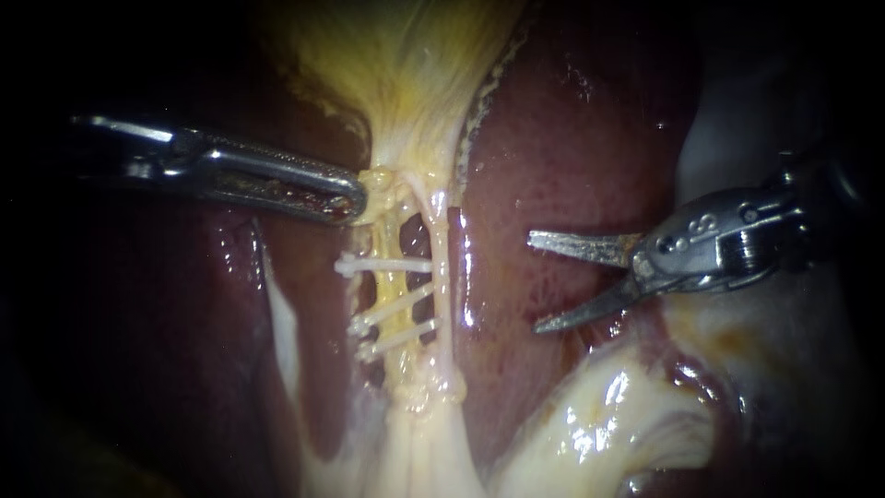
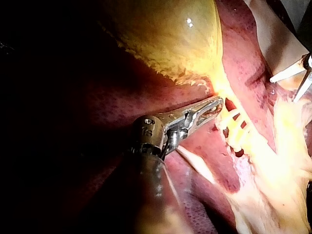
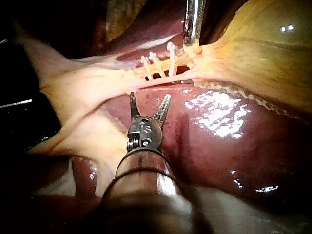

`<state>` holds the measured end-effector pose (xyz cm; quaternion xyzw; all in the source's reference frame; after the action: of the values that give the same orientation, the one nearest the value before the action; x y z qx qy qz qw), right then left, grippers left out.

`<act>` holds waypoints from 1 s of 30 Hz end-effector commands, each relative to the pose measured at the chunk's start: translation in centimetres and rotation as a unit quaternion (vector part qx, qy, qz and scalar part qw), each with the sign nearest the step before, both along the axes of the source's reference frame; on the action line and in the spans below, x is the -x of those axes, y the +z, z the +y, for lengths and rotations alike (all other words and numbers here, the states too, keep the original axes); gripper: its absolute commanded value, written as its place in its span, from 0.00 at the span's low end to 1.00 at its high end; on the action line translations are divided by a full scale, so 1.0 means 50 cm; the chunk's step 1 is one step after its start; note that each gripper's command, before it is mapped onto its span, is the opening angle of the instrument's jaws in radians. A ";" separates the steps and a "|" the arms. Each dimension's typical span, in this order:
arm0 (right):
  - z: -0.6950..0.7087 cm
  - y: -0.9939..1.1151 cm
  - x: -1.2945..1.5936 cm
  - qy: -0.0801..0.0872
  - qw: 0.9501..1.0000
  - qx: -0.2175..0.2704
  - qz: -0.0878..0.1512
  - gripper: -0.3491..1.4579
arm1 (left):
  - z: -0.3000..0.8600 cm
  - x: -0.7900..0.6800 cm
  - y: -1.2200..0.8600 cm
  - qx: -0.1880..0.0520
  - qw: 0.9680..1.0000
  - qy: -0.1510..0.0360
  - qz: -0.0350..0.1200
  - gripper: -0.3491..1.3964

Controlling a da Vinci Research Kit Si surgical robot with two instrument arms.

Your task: Go to the cutting position left tube

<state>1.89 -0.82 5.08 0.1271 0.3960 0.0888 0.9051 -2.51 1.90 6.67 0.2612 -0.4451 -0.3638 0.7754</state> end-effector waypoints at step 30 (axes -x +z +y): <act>0.0001 0.0001 0.0001 0.000 1.000 0.000 0.000 0.99 | 0.0078 -0.0116 -0.0118 -0.005 1.000 -0.023 0.001 0.00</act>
<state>1.88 -0.81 5.08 0.1271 0.3962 0.0884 0.9050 -1.93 2.29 6.07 0.2548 -0.4487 -0.3836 0.7658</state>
